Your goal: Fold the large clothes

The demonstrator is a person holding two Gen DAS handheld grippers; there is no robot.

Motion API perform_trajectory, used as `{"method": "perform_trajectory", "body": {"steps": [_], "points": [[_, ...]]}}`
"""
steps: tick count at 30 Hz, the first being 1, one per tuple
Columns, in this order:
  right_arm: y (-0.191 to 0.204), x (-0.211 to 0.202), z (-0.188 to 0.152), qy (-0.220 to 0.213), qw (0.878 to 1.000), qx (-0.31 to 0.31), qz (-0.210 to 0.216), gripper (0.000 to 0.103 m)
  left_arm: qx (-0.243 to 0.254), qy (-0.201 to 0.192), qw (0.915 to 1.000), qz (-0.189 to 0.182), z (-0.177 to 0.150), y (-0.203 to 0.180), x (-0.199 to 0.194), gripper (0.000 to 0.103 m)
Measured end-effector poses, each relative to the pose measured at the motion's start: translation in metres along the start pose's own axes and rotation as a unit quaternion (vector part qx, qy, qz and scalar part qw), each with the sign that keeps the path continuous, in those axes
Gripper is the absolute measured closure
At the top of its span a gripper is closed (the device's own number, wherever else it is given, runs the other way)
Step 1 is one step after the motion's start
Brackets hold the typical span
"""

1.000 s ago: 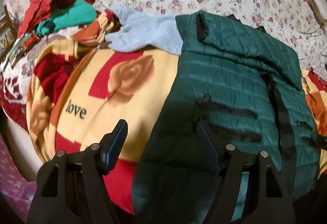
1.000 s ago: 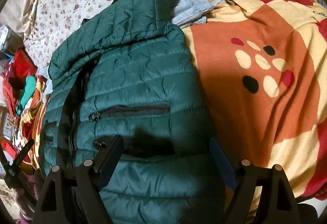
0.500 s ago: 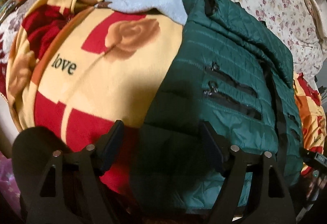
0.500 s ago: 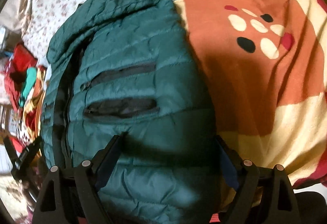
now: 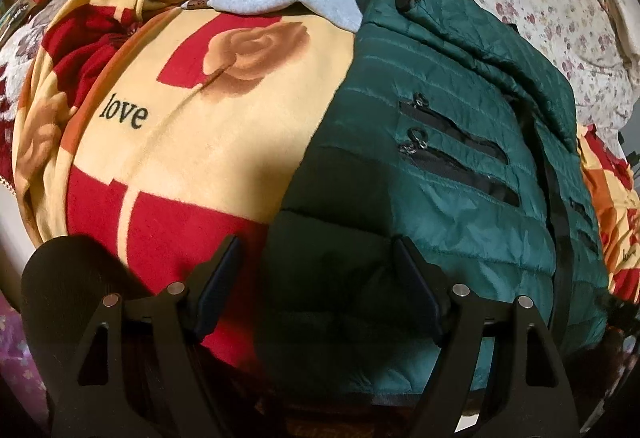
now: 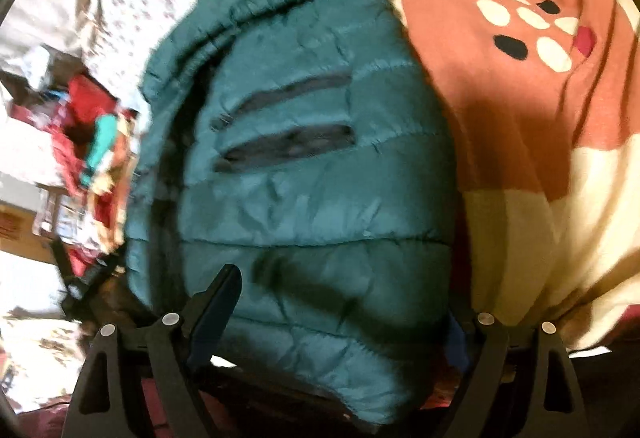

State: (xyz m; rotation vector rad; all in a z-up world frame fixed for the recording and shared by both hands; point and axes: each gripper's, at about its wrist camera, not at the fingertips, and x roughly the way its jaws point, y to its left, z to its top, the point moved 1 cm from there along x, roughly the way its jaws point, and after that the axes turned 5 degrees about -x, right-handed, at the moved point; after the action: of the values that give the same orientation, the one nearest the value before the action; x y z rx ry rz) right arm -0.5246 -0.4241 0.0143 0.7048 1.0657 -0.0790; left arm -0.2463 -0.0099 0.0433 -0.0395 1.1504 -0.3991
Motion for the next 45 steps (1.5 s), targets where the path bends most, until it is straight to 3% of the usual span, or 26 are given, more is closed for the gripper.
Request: {"method": "perform_trajectory", "body": {"steps": [10,16,18,20,22,24,28,38,45], "points": [[0.017,0.008,-0.008,0.015,0.999,-0.036,0.016,0.022,-0.002,0.004,1.0,-0.004,-0.008,0.0,0.002,0.025],[0.024,0.014,-0.011,0.03,0.997,-0.075,0.006,0.032,0.004,-0.001,0.9999,-0.01,-0.013,-0.001,0.005,0.025],[0.017,0.019,-0.012,0.028,0.997,-0.067,0.001,0.045,0.004,0.005,0.9998,-0.021,-0.015,-0.001,0.006,0.026],[0.013,0.019,-0.012,0.018,0.998,-0.065,-0.004,0.058,0.007,0.008,0.9995,-0.029,-0.016,-0.003,0.004,0.044],[0.014,0.012,-0.01,0.009,0.997,-0.074,-0.011,0.072,0.008,0.008,0.9994,-0.033,-0.015,-0.004,0.0,0.07],[0.019,0.001,-0.004,-0.008,0.996,-0.087,-0.007,0.08,0.02,0.004,0.9995,-0.025,-0.01,-0.008,-0.007,0.083],[0.029,-0.019,0.008,-0.043,0.993,-0.105,0.009,0.082,0.022,-0.019,0.999,-0.032,0.0,-0.014,-0.025,0.09],[0.047,-0.049,0.039,-0.103,0.987,-0.121,0.033,0.082,0.038,-0.07,0.9962,-0.033,0.024,-0.031,-0.061,0.09],[0.056,-0.056,0.063,-0.13,0.983,-0.126,0.026,0.082,0.036,-0.102,0.9934,-0.039,0.05,-0.04,-0.07,0.09]]}}
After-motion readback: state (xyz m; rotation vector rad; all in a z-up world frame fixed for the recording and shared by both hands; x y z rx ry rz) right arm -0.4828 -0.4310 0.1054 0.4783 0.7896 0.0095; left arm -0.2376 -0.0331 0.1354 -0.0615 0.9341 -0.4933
